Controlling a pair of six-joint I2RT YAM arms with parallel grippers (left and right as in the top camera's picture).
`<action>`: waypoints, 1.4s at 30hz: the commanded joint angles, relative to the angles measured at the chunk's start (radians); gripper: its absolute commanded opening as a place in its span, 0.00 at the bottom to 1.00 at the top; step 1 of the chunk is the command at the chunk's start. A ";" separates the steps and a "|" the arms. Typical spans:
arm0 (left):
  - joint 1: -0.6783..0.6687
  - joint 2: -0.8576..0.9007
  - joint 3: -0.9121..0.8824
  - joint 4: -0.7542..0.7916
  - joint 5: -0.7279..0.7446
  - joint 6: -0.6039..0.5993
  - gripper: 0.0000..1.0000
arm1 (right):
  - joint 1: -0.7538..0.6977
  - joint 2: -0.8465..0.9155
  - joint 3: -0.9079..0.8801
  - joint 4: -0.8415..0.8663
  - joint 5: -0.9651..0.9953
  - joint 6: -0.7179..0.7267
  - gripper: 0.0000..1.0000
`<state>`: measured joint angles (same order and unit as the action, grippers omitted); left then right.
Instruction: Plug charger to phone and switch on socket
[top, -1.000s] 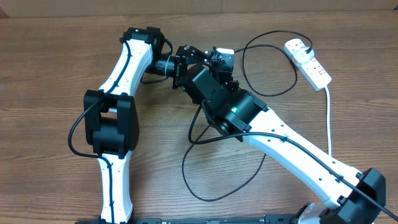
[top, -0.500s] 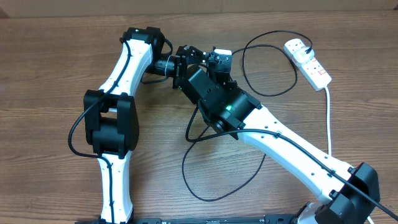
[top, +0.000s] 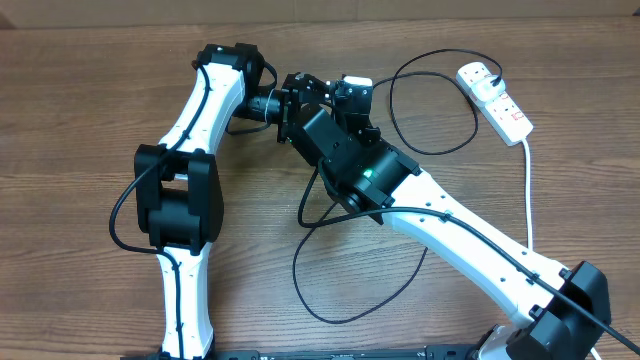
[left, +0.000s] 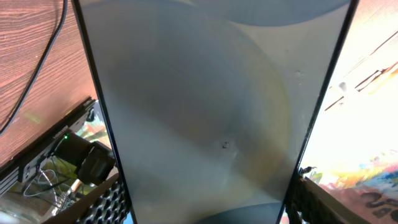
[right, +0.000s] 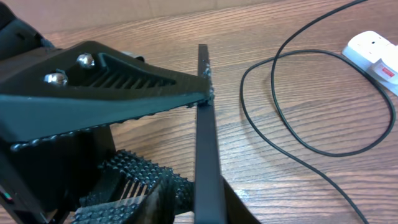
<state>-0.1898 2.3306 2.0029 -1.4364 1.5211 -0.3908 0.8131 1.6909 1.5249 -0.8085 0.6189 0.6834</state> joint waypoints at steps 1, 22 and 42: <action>-0.003 0.005 0.030 0.001 0.059 -0.007 0.65 | 0.007 0.004 0.032 0.007 0.015 -0.004 0.13; 0.004 0.005 0.030 0.048 0.043 -0.011 0.68 | 0.001 -0.020 0.052 0.007 0.024 0.035 0.04; 0.025 0.005 0.030 0.237 0.014 -0.296 0.68 | -0.097 -0.126 0.085 -0.098 -0.076 1.004 0.04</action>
<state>-0.1661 2.3306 2.0106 -1.2026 1.5173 -0.5846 0.7158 1.5959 1.5726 -0.9150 0.5896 1.3819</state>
